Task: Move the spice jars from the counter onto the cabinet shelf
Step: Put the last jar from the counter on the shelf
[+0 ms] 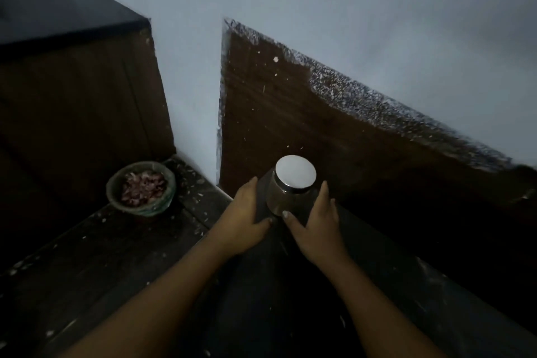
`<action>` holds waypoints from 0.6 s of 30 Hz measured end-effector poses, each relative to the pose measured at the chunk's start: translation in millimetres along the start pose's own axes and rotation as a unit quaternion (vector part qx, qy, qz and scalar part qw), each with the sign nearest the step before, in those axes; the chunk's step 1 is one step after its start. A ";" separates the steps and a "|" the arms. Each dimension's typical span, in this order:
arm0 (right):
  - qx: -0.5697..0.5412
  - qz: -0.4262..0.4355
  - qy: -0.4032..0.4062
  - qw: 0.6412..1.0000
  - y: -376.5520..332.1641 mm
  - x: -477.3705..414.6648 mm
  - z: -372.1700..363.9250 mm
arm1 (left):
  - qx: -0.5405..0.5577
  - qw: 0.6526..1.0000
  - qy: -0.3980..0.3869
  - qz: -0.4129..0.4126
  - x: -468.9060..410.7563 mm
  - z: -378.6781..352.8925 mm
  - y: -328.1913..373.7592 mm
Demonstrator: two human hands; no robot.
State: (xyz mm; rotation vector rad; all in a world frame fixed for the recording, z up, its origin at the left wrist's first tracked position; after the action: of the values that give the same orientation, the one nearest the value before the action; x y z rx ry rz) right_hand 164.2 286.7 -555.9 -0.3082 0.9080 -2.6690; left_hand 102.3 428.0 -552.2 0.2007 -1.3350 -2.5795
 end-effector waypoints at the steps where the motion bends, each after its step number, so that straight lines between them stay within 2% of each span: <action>1: -0.008 -0.009 0.000 1.000 3.3 -7.1 -4.3 | 0.013 1.000 -0.006 -0.014 -5.6 -4.0 1.5; 7: -0.076 0.006 0.019 0.997 1.4 -29.6 -13.9 | 0.103 0.992 -0.065 -0.024 -28.4 -30.9 13.3; 13: -0.120 -0.013 0.026 0.992 3.1 -12.7 1.4 | 0.082 0.995 -0.035 -0.035 -14.3 -31.5 32.8; 18: -0.149 0.021 0.095 0.984 -25.6 33.0 65.5 | 0.073 0.993 0.028 -0.092 15.4 -14.8 89.5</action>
State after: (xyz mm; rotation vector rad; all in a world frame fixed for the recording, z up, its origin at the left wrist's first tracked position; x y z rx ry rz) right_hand 147.4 258.0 -485.7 -0.0968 1.3604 -2.5521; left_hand 103.2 362.3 -487.8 0.4358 -1.5520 -2.6005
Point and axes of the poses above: each hand's wrist, its own x-axis away from the middle knuckle, its own z-axis out of the back of the hand, y = z × x, the point moved 10 cm from there along -x, towards the middle knuckle, and after that the axes turned 4 degrees about x, right-handed, at the moved point
